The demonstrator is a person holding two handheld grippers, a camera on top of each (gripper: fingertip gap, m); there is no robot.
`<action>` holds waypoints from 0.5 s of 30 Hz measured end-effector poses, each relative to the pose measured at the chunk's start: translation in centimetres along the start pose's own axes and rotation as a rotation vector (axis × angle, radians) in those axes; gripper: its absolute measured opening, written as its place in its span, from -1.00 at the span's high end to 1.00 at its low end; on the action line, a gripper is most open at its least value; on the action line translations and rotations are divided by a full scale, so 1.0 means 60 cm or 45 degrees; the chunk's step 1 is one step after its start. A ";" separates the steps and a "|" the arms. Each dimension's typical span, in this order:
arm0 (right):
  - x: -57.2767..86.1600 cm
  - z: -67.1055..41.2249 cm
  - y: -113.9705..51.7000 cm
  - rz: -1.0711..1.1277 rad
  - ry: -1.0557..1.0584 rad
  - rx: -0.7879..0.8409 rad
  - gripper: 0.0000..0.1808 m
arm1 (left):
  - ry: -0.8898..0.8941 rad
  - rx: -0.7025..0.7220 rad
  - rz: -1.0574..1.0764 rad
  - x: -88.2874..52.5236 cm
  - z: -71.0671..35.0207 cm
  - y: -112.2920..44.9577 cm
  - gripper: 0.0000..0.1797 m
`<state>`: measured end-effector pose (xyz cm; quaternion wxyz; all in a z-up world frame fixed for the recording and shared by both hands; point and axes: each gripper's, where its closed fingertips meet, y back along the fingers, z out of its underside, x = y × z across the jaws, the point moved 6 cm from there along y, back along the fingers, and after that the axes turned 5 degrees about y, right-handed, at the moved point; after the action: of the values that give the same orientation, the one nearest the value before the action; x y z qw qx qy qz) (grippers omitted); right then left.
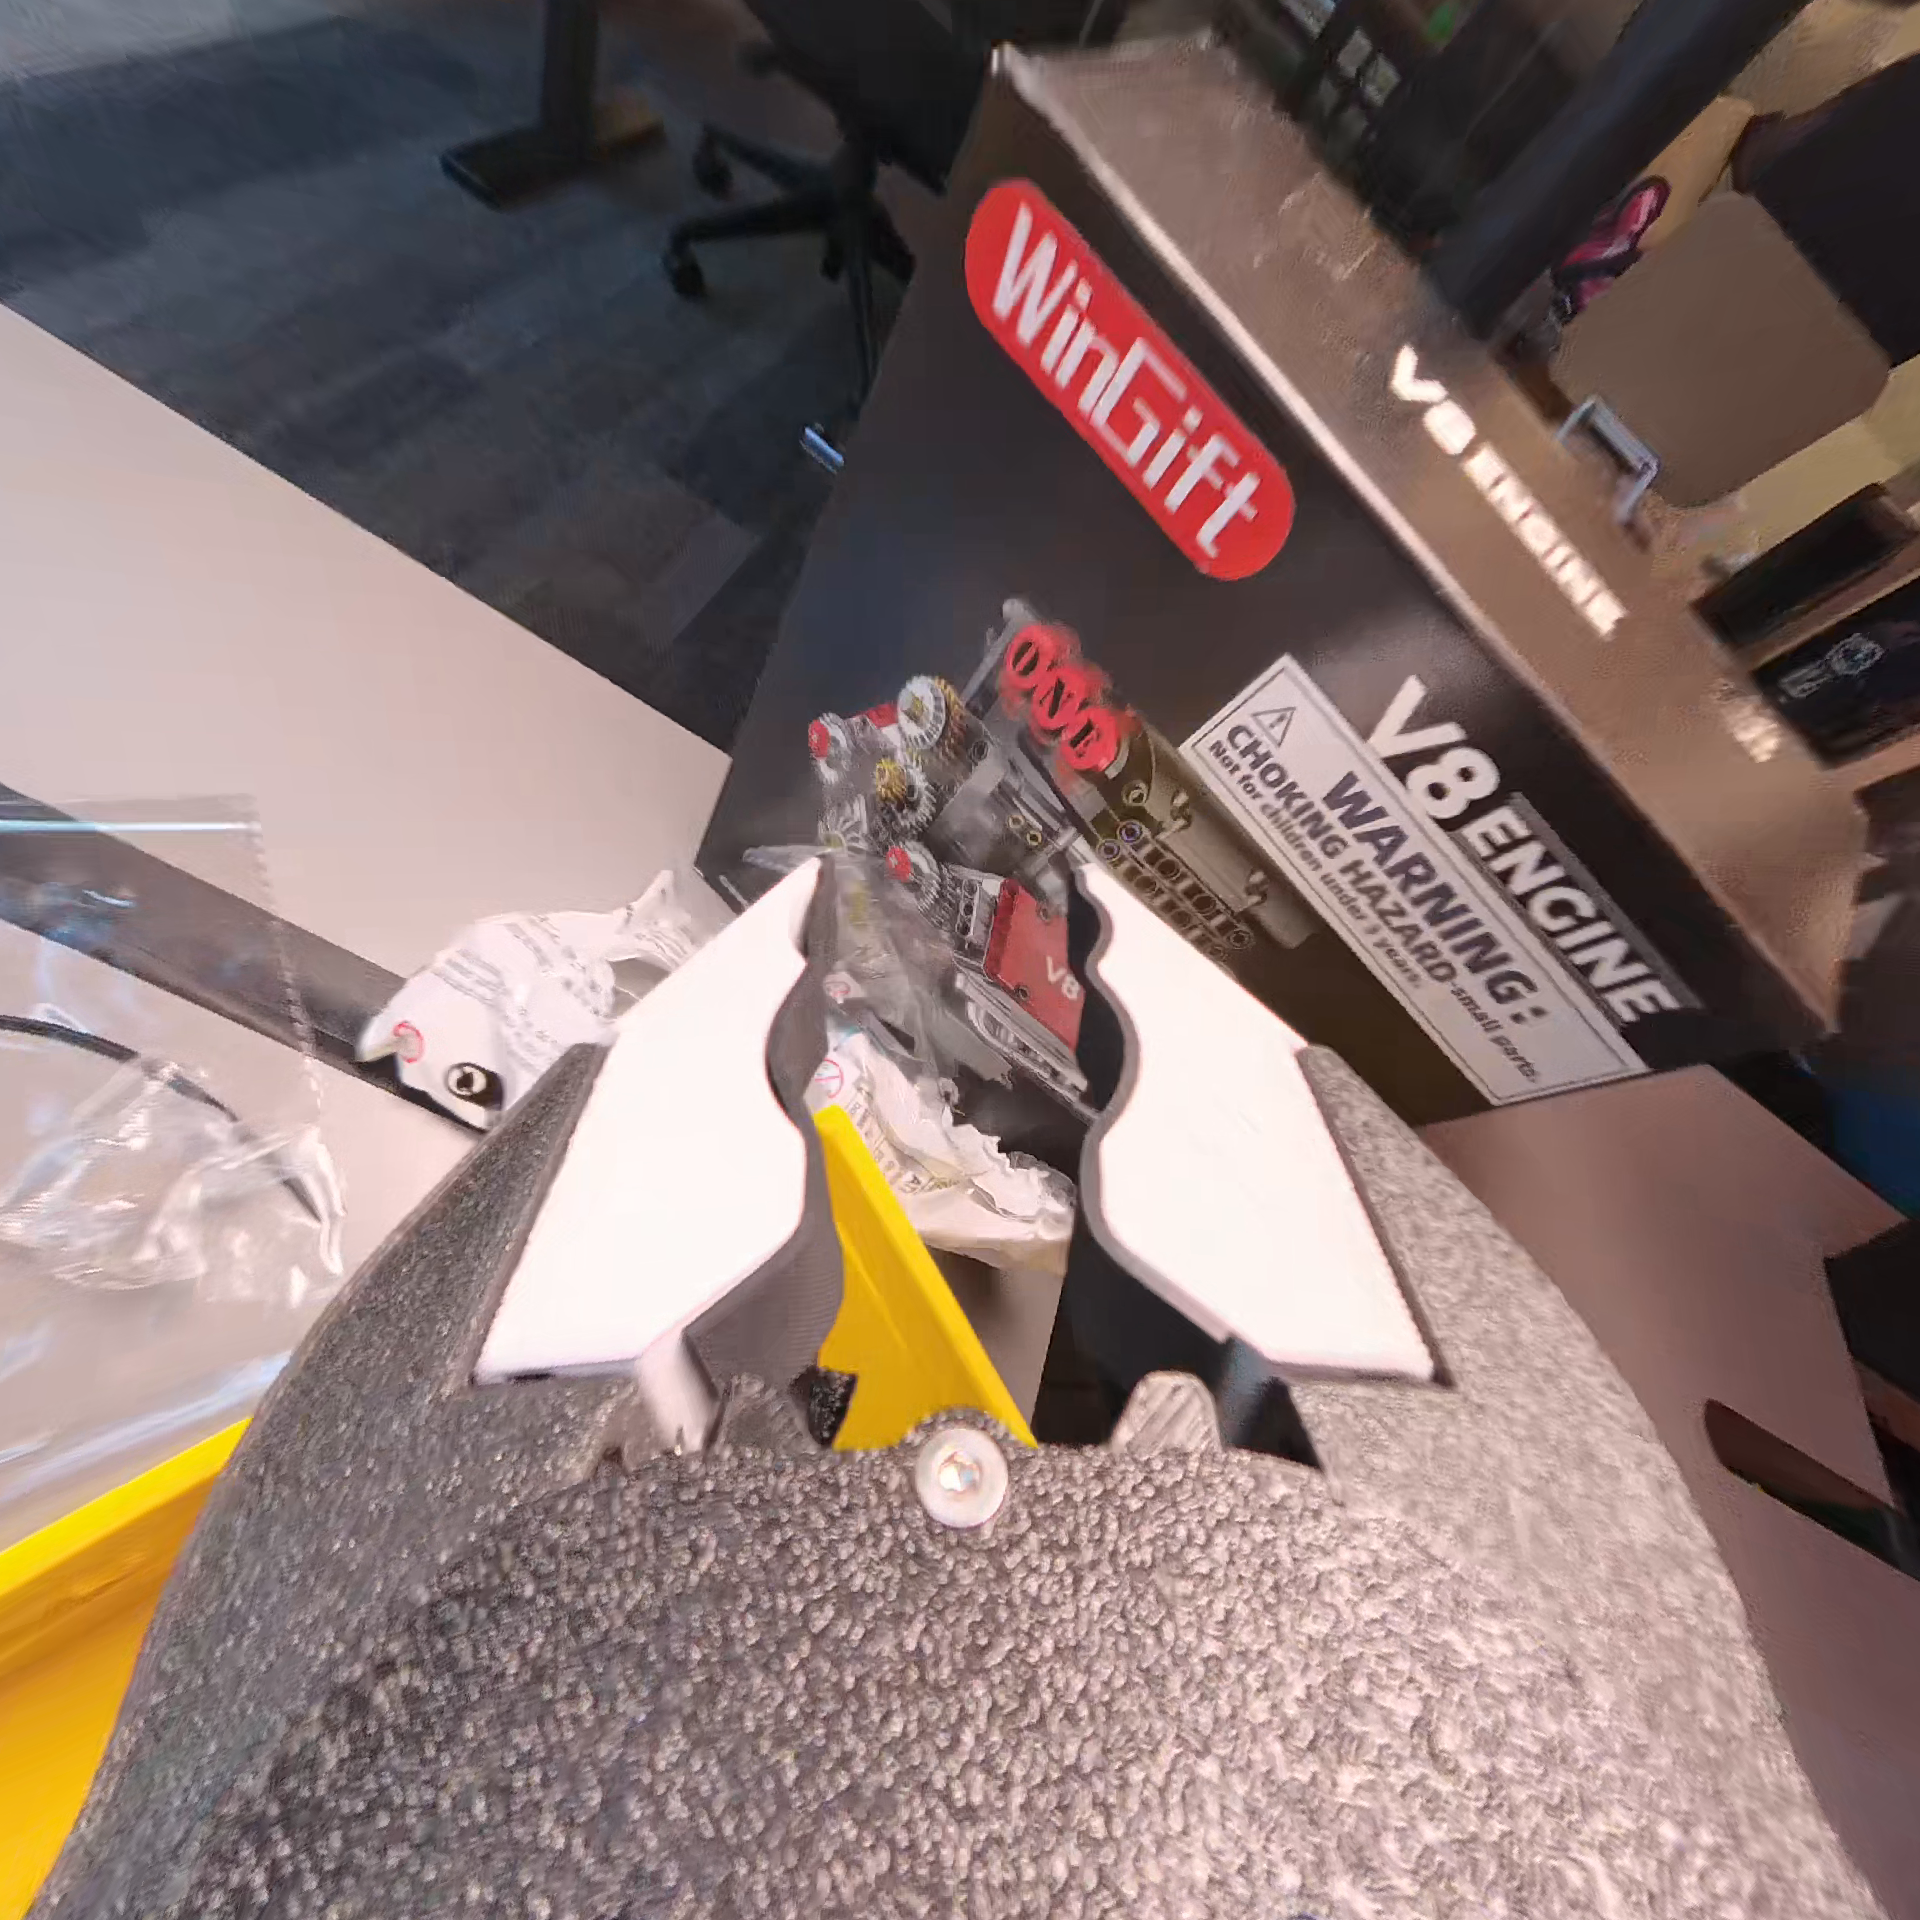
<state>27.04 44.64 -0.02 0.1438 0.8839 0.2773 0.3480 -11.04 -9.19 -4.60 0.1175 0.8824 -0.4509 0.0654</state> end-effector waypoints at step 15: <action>-0.318 -0.168 0.288 -0.671 0.147 0.352 0.27 | -0.045 -0.009 -0.231 -0.012 -0.018 0.018 1.00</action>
<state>15.25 20.12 4.74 0.0913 0.7715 0.5495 0.3073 -12.33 -8.91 -3.54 0.1182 0.9202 -0.3712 0.0371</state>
